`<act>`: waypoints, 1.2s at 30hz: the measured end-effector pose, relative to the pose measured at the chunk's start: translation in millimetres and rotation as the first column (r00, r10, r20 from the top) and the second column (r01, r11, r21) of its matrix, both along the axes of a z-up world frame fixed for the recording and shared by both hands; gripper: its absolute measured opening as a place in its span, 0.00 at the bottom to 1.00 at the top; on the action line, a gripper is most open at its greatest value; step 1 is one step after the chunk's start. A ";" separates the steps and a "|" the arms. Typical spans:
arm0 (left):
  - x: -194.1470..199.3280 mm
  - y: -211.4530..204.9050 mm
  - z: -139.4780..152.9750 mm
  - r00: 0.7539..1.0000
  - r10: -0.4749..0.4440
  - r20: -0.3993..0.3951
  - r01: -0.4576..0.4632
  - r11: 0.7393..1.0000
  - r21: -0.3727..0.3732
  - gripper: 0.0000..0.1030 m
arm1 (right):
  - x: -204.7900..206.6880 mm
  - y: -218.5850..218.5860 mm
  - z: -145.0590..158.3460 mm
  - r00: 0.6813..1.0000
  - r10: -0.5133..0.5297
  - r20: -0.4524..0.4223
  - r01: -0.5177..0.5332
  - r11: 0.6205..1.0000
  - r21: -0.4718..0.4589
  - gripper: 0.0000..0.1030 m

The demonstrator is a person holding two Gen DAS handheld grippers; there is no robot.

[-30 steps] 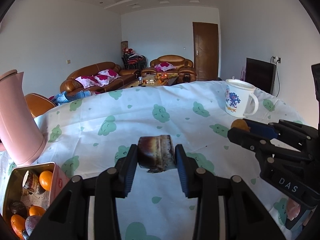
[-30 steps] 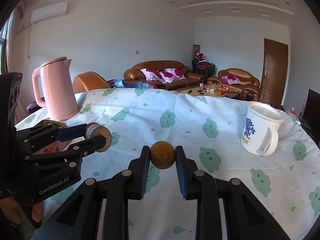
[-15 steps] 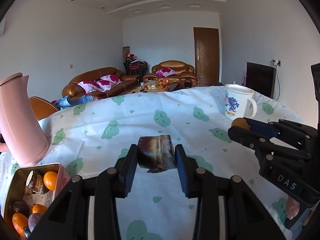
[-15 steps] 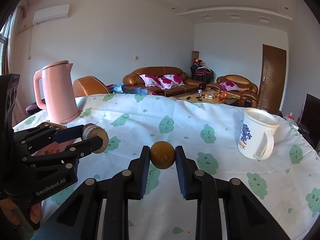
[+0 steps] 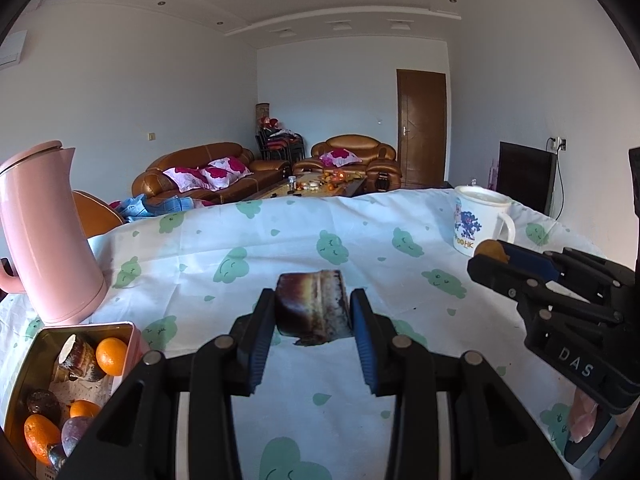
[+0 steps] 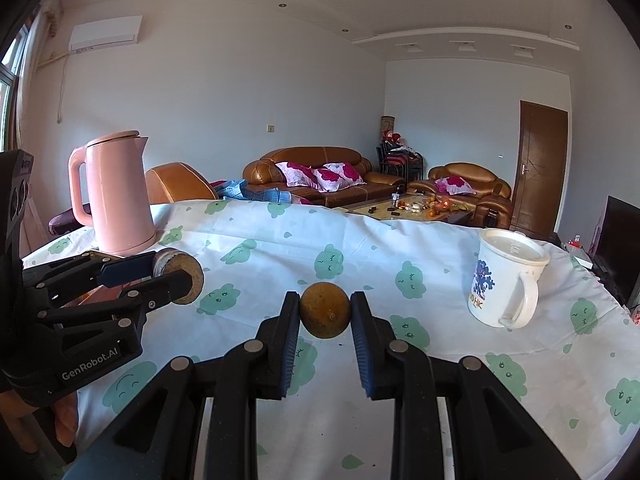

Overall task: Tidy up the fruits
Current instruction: 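Lift the brown fruit and sugarcane piece and hold them above the table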

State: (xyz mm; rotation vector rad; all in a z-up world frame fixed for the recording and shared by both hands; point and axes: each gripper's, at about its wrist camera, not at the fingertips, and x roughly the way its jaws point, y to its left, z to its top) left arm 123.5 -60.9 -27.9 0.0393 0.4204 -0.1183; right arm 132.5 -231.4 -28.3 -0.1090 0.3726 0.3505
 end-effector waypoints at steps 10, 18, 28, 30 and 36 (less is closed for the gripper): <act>-7.6 -1.8 1.2 1.000 -0.002 0.021 0.002 1.000 0.015 0.38 | -14.5 4.5 3.9 0.997 0.004 0.074 -0.002 1.000 -0.018 0.26; -13.6 -0.8 2.3 0.999 0.002 0.038 -0.002 1.000 0.016 0.38 | -17.1 3.4 5.3 0.996 0.001 0.088 0.000 1.000 -0.009 0.26; -20.4 4.6 2.1 0.999 0.011 0.042 -0.012 1.000 0.008 0.38 | -18.2 10.3 4.6 0.996 0.014 0.091 -0.012 1.000 -0.025 0.26; -22.6 5.2 2.4 0.999 0.014 0.044 -0.014 1.000 0.010 0.38 | -18.8 10.8 4.8 0.996 0.015 0.092 -0.013 1.000 -0.024 0.26; -27.5 12.7 3.2 0.999 0.019 0.040 -0.019 1.000 -0.001 0.38 | -22.5 21.4 4.6 0.995 0.035 0.092 -0.032 0.999 -0.032 0.26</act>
